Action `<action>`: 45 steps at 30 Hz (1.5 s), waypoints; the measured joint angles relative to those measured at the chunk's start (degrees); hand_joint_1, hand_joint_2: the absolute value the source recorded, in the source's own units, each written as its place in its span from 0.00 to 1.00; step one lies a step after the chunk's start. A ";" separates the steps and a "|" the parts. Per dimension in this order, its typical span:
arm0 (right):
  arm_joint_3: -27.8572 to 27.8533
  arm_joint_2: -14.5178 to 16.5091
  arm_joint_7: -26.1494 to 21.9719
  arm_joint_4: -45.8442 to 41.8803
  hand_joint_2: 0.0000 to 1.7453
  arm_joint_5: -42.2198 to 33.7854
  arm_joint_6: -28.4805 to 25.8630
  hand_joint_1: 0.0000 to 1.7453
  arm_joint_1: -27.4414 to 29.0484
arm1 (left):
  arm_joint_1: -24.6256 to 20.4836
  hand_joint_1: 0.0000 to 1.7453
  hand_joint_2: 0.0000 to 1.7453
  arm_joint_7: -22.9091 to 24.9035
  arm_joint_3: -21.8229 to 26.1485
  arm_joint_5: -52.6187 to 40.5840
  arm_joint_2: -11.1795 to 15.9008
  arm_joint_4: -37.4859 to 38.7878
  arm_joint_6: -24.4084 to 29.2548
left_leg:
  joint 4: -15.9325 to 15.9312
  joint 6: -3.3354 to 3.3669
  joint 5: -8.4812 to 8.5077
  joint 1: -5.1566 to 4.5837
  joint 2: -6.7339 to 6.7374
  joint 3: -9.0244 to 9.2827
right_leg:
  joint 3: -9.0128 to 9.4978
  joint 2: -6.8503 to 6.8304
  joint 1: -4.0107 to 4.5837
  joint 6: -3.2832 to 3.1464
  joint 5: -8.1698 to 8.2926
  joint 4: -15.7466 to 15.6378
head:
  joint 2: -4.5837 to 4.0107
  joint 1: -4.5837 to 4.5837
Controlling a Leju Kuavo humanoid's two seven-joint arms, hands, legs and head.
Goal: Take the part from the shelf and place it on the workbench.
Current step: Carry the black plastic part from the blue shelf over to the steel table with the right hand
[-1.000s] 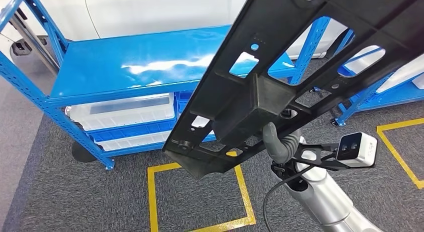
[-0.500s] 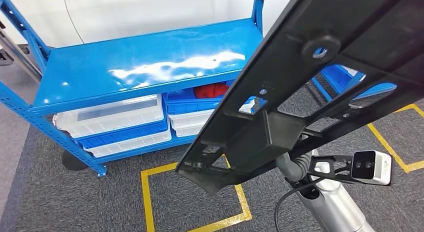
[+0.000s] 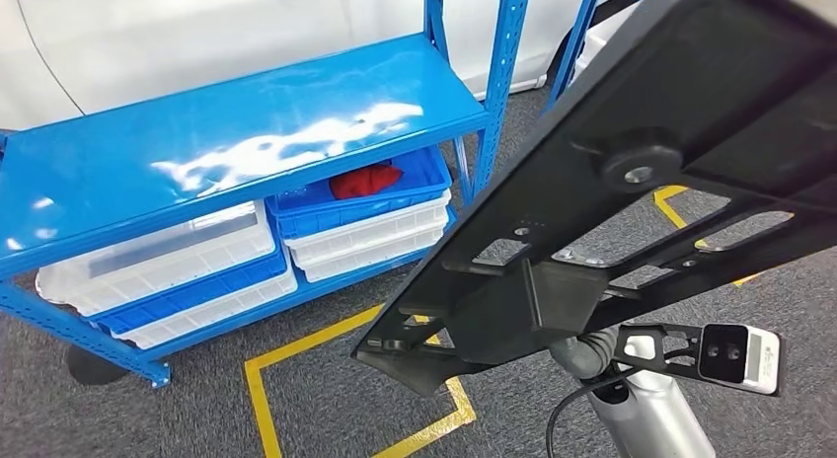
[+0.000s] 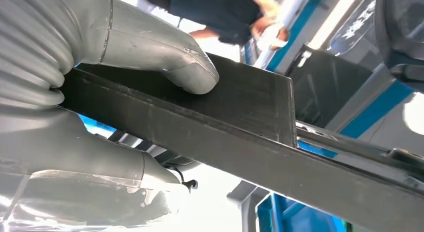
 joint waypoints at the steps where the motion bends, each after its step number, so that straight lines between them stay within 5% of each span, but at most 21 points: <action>1: -0.40 0.29 -0.01 -0.02 1.00 0.43 -0.07 1.00 0.15 | -0.08 0.00 1.00 -0.14 0.00 0.04 0.07 -0.01 -0.06 | -0.40 0.22 0.27 0.12 0.61 0.11 | -0.19 -0.50 0.06 0.29 -0.11 0.18 | 0.00 0.01; 4: -1.51 1.19 -0.01 -0.04 1.00 1.24 -0.62 1.00 0.34 | -0.17 0.00 1.00 -0.59 0.00 0.13 0.31 -0.04 -0.55 | -1.30 0.85 0.89 0.43 2.62 0.31 | -3.17 -4.74 0.06 0.98 -4.12 6.43 | 0.00 0.01; 7: -2.37 2.88 -0.01 -0.17 1.00 2.25 -0.62 1.00 1.24 | -0.15 0.00 1.00 -1.37 -0.01 0.11 0.65 -0.07 -1.00 | -1.18 0.91 0.83 0.37 4.70 0.11 | -7.21 -6.11 -0.51 1.69 -7.62 15.42 | 0.00 0.01; 8: -2.68 3.57 -0.01 -0.37 1.00 2.76 -0.60 1.00 1.67 | -0.20 0.00 1.00 -1.66 -0.01 0.11 0.79 -0.10 -1.11 | -1.11 0.84 0.77 0.38 5.38 0.09 | -6.82 -6.33 -0.67 1.86 -6.84 14.99 | 0.00 0.01; 10: -3.14 5.12 0.00 -1.13 1.00 3.81 -0.69 1.00 2.22 | -0.38 0.00 1.00 -2.09 -0.04 0.11 1.01 -0.19 -1.29 | -0.85 0.48 0.50 0.35 6.60 0.16 | -2.96 -7.72 -0.86 1.92 -3.46 8.14 | 0.00 0.01; 13: -3.30 7.24 -0.02 -2.39 1.00 4.13 -1.87 1.00 2.22 | -0.77 0.00 1.00 -2.85 -0.20 0.11 1.70 -0.32 -1.71 | -0.33 -0.50 -0.03 -0.05 8.07 0.20 | 1.03 -9.76 -0.29 0.97 -1.35 0.32 | 0.00 0.01; 15: -3.31 7.92 -0.03 -3.09 1.00 3.74 -4.00 1.00 2.01 | -1.20 0.00 1.00 -3.40 -0.46 0.12 2.20 -0.35 -1.80 | -0.35 -1.18 -0.14 -0.07 8.96 0.35 | 0.82 -8.70 -0.08 0.12 -1.25 0.08 | 0.00 0.01; 17: -3.29 8.06 -0.02 -4.01 1.00 3.47 -6.45 1.00 1.70 | -1.73 0.00 1.00 -3.92 -0.68 0.12 2.68 -0.35 -1.78 | 0.66 -1.88 -1.16 0.21 7.92 0.12 | 0.86 -7.66 -0.23 -0.60 -0.88 -0.32 | 0.00 0.01; 21: -3.22 8.18 -0.02 -5.96 1.00 3.52 -9.39 1.00 1.59 | -1.96 0.00 1.00 -4.28 -1.13 0.02 3.57 -0.35 -1.68 | 13.34 -2.48 -7.87 0.53 3.77 -5.40 | 0.75 -5.42 -0.30 -1.42 -0.47 -0.57 | 0.00 0.01; 23: -3.33 8.18 -0.01 -6.77 1.00 3.80 -9.73 1.00 2.02 | -2.01 0.00 1.00 -4.25 -1.70 0.07 3.88 -0.35 -2.15 | 15.79 -2.46 -7.60 0.53 3.56 -6.56 | 0.68 -3.95 -0.23 -1.45 -0.42 -0.40 | 0.00 0.01; 25: -3.70 8.25 0.00 -7.46 1.00 4.03 -9.17 1.00 2.34 | -2.19 0.00 1.00 -4.11 -2.26 0.14 4.23 -0.35 -2.61 | 10.07 -2.15 -3.68 0.57 2.78 -3.96 | 0.67 -2.49 -0.23 -1.37 -0.42 -0.16 | 0.00 0.01; 27: -4.36 8.57 -0.01 -7.88 1.00 4.09 -8.26 1.00 2.39 | -2.40 0.00 1.00 -3.90 -2.64 0.08 4.75 -0.35 -2.60 | 2.97 -1.69 -0.90 0.69 0.48 -0.84 | 0.43 -1.11 -0.12 -0.98 -0.33 0.12 | 0.00 0.01; 29: -5.08 9.10 -0.01 -8.00 1.00 4.10 -7.44 1.00 2.53 | -2.63 0.00 1.00 -3.64 -3.02 0.00 5.18 -0.35 -2.52 | 0.34 -1.31 -0.61 0.63 -0.59 0.21 | -0.02 0.15 -0.22 -0.22 -0.01 0.16 | 0.00 0.01; 31: -5.78 9.79 -0.01 -8.02 1.00 4.42 -6.77 1.00 2.90 | -3.04 0.00 1.00 -3.33 -3.37 0.00 5.39 -0.35 -2.54 | -0.07 -0.73 -0.30 0.64 0.55 0.33 | -0.37 0.79 -0.38 0.53 0.28 0.08 | 0.00 0.01; 33: -6.32 10.62 -0.01 -8.09 1.00 5.23 -6.54 1.00 3.25 | -3.24 0.00 1.00 -2.90 -3.69 0.06 5.51 -0.35 -2.51 | -0.58 0.07 0.16 0.83 1.88 0.45 | -1.38 -1.60 -0.18 1.05 -1.13 2.03 | 0.00 0.02; 35: -6.50 11.46 0.00 -8.15 1.00 6.29 -6.85 1.00 3.67 | -3.02 0.00 1.00 -2.37 -4.11 0.07 5.69 -0.35 -2.40 | -0.76 0.58 0.29 0.76 3.33 0.41 | -4.26 -4.89 -0.17 1.41 -4.81 8.27 | 0.00 0.02; 37: -6.50 12.05 0.00 -8.21 1.00 7.29 -7.63 1.00 4.29 | -2.79 0.00 1.00 -2.09 -4.41 0.09 5.93 -0.35 -2.32 | -0.73 0.71 0.24 0.61 4.85 0.32 | -7.15 -5.91 -0.43 1.75 -7.40 14.77 | 0.00 0.02; 38: -6.49 12.20 0.00 -8.30 1.00 7.60 -8.07 1.00 4.61 | -2.77 0.00 1.00 -2.04 -4.50 0.10 6.05 -0.35 -2.30 | -0.71 0.68 0.21 0.57 5.57 0.30 | -7.40 -6.13 -0.53 1.86 -7.25 15.59 | 0.00 0.02; 42: -6.46 12.59 0.00 -8.82 1.00 7.99 -9.36 1.00 5.09 | -2.84 0.00 1.00 -1.51 -4.83 0.11 6.39 -0.35 -2.32 | -0.51 -0.01 -0.26 0.30 7.95 0.62 | -0.38 -9.36 -0.18 1.12 -1.86 3.05 | 0.00 0.01; 44: -6.39 12.87 -0.01 -8.99 1.00 8.38 -10.11 1.00 5.16 | -2.88 0.00 1.00 -1.22 -4.90 0.11 6.53 -0.35 -2.33 | -0.38 -0.61 -0.56 -0.02 9.01 0.77 | 0.98 -10.27 0.33 0.26 -1.47 0.02 | 0.00 0.01; 45: -6.35 12.94 -0.01 -9.05 1.00 8.65 -10.57 1.00 5.25 | -2.96 0.00 1.00 -1.13 -4.96 0.11 6.55 -0.35 -2.33 | -0.38 -0.91 -0.66 -0.10 9.58 0.88 | 0.85 -9.58 0.45 -0.12 -1.36 -0.03 | 0.00 0.01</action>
